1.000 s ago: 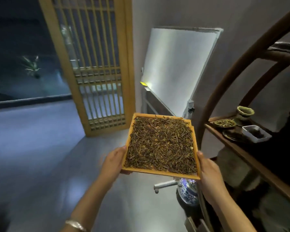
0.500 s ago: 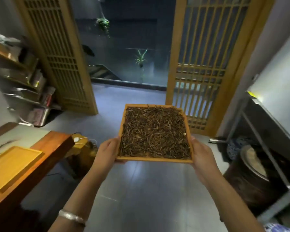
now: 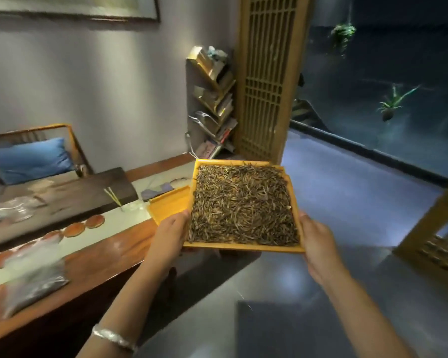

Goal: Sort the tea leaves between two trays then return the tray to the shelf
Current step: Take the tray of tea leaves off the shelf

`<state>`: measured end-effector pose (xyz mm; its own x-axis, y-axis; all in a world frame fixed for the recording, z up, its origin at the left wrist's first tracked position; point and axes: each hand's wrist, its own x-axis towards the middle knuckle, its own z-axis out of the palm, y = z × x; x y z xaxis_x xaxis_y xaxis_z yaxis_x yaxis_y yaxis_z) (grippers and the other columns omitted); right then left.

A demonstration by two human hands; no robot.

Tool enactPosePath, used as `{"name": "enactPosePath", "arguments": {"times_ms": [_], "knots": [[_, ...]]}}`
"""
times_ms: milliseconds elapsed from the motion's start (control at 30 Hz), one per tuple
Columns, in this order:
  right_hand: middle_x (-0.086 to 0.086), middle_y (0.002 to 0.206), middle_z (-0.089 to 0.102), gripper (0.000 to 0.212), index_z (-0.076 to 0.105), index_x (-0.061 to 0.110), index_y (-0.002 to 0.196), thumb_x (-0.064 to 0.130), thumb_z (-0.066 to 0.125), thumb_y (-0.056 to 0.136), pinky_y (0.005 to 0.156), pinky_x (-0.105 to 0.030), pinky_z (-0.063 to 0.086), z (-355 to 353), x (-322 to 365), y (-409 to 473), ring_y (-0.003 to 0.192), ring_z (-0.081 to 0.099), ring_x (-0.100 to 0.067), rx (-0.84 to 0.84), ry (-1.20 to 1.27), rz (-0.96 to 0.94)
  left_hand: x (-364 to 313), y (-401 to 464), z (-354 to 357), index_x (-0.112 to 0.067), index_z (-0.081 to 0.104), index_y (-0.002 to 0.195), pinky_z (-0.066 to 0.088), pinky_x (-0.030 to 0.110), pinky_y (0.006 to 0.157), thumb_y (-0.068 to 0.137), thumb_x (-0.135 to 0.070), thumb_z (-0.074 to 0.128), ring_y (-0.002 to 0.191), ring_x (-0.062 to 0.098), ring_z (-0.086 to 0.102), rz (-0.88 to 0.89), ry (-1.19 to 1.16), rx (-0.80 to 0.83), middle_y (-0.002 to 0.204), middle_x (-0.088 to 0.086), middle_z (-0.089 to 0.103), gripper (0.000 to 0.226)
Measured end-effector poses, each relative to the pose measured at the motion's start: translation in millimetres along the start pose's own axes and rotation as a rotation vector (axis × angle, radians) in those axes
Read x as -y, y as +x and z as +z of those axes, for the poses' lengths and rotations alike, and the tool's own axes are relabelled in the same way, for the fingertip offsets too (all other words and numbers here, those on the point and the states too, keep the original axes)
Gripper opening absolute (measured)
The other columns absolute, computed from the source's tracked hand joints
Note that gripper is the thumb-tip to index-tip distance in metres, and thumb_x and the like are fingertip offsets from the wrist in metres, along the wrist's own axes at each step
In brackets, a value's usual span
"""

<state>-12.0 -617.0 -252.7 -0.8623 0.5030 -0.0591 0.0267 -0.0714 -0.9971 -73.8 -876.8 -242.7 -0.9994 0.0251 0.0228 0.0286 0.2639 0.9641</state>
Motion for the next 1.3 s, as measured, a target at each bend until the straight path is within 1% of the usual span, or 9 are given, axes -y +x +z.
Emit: {"name": "enactPosePath", "arguments": {"times_ms": [67,167,300,467,567,767,967,1167,1300], "knots": [[-0.001,0.075,0.075,0.038,0.073,0.009,0.083,0.029,0.045,0.099,0.067,-0.029,0.054,35,-2,20,0.07,0.07,-0.012,0.069,-0.034,-0.005,14,16,-22,-0.028,0.062,0.077,0.052,0.018,0.049,0.101,-0.03,0.043,0.063,-0.006,0.065,-0.003,0.012,-0.059,0.072,-0.013,0.063,0.031],[-0.003,0.08,0.075,0.037,0.072,0.006,0.096,0.028,0.043,0.1,0.065,-0.025,0.053,84,-8,51,0.071,0.07,-0.011,0.185,-0.07,-0.008,31,38,-50,-0.031,0.062,0.079,0.057,0.026,0.06,0.101,-0.027,0.043,0.075,0.0,0.067,-0.017,0.066,-0.102,0.079,-0.014,0.067,0.029],[0.004,0.074,0.075,0.037,0.072,0.01,0.092,0.029,0.042,0.101,0.061,-0.016,0.05,145,-25,103,0.07,0.069,-0.005,0.285,-0.136,-0.013,53,76,-75,-0.032,0.06,0.076,0.049,0.01,0.049,0.101,-0.014,0.043,0.07,-0.013,0.062,-0.059,0.075,-0.222,0.069,-0.019,0.066,0.035],[0.005,0.073,0.074,0.04,0.073,0.013,0.085,0.036,0.043,0.099,0.06,-0.022,0.054,212,-43,178,0.07,0.07,-0.009,0.443,-0.222,-0.011,84,131,-86,-0.015,0.069,0.078,0.051,0.017,0.054,0.103,-0.031,0.03,0.065,0.009,0.068,-0.164,0.024,-0.322,0.073,0.001,0.073,0.049],[0.0,0.077,0.074,0.044,0.072,0.014,0.081,0.039,0.041,0.099,0.07,-0.034,0.054,246,-50,216,0.078,0.07,-0.019,0.544,-0.297,-0.02,99,161,-90,-0.011,0.071,0.09,0.046,0.01,0.057,0.104,-0.028,0.031,0.073,0.004,0.067,-0.201,-0.015,-0.398,0.082,0.002,0.074,0.046],[0.01,0.075,0.069,0.045,0.068,0.021,0.08,0.041,0.034,0.1,0.052,-0.012,0.043,304,-51,271,0.073,0.062,-0.001,0.672,-0.386,-0.048,106,209,-100,-0.015,0.069,0.097,0.045,0.005,0.062,0.104,-0.024,0.032,0.077,-0.002,0.068,-0.209,-0.075,-0.491,0.087,-0.007,0.075,0.039],[0.004,0.075,0.069,0.044,0.069,0.016,0.083,0.038,0.036,0.1,0.056,-0.016,0.044,332,-65,296,0.072,0.062,-0.006,0.726,-0.381,-0.003,120,239,-105,-0.027,0.06,0.112,0.038,-0.002,0.074,0.104,-0.015,0.035,0.094,-0.018,0.057,-0.258,-0.096,-0.514,0.102,-0.017,0.067,0.03],[0.01,0.077,0.074,0.041,0.071,0.015,0.086,0.03,0.036,0.101,0.055,-0.006,0.045,340,-89,306,0.07,0.068,0.001,0.782,-0.285,0.038,152,262,-108,-0.013,0.059,0.112,0.044,0.024,0.079,0.102,-0.036,0.032,0.096,0.001,0.064,-0.342,-0.225,-0.493,0.096,-0.011,0.07,0.037],[0.007,0.073,0.074,0.038,0.07,0.011,0.085,0.024,0.038,0.101,0.057,-0.007,0.046,346,-107,305,0.068,0.067,0.0,0.695,-0.31,0.087,166,270,-105,-0.01,0.061,0.11,0.046,0.049,0.098,0.103,-0.03,0.035,0.11,0.03,0.061,-0.448,-0.382,-0.508,0.11,0.014,0.068,0.033]]}}
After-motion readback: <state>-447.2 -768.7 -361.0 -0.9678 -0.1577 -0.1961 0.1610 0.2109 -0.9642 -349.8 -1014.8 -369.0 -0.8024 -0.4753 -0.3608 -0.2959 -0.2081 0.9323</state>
